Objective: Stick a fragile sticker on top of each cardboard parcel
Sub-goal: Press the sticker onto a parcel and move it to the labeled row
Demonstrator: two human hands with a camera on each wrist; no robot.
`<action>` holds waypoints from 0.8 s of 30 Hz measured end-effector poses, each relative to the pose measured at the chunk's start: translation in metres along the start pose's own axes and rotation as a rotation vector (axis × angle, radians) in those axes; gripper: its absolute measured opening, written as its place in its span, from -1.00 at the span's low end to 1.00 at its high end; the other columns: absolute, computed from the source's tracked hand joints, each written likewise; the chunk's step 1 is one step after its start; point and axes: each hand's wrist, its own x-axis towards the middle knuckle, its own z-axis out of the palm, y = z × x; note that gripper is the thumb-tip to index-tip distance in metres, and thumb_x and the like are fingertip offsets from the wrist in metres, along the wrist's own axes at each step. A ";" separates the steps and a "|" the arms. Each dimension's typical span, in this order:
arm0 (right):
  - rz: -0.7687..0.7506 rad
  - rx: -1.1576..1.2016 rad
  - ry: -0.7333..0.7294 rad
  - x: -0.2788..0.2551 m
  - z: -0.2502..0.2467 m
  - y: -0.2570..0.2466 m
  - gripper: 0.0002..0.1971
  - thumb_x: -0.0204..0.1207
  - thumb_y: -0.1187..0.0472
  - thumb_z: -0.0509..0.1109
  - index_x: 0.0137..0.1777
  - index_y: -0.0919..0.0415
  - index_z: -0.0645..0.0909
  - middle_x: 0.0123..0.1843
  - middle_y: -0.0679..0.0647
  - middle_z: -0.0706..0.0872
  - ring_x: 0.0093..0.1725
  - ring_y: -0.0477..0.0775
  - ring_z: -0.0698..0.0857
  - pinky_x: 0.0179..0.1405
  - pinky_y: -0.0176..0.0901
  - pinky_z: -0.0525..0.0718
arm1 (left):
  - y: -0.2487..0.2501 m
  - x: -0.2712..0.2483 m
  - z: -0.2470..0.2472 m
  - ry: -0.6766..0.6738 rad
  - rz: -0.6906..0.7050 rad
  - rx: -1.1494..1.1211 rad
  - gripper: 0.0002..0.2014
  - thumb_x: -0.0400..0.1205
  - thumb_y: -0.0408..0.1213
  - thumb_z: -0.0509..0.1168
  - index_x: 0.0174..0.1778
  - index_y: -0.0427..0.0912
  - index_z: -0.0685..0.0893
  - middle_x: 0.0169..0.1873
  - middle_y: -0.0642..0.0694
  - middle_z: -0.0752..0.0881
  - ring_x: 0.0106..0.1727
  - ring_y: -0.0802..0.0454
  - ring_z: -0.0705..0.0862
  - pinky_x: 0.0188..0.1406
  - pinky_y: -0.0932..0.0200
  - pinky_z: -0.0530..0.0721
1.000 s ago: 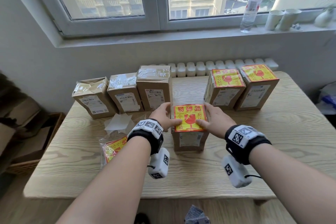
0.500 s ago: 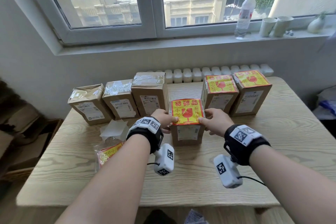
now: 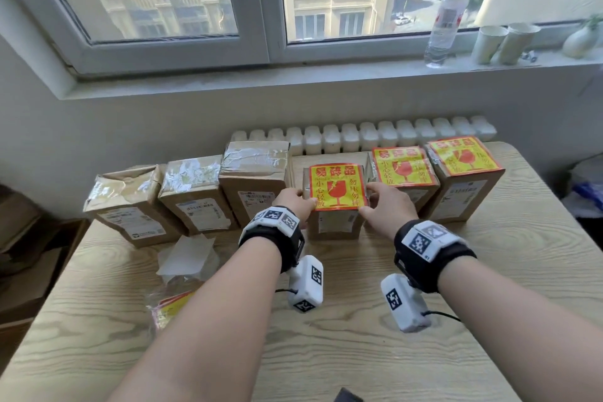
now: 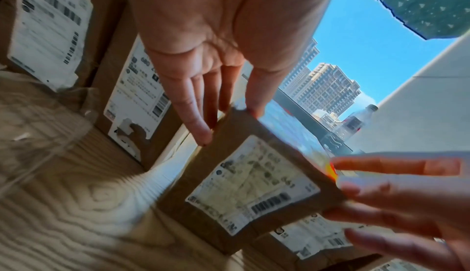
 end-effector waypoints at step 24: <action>-0.055 -0.285 0.055 0.023 -0.008 -0.005 -0.57 0.61 0.11 0.29 0.48 0.01 0.49 0.26 0.12 0.72 0.17 0.15 0.69 0.03 -0.06 0.68 | 0.023 0.025 0.003 -0.054 -0.010 0.100 -0.54 0.70 0.00 0.21 0.23 -0.37 0.62 0.03 -0.36 0.77 0.06 -0.25 0.78 0.18 -0.12 0.72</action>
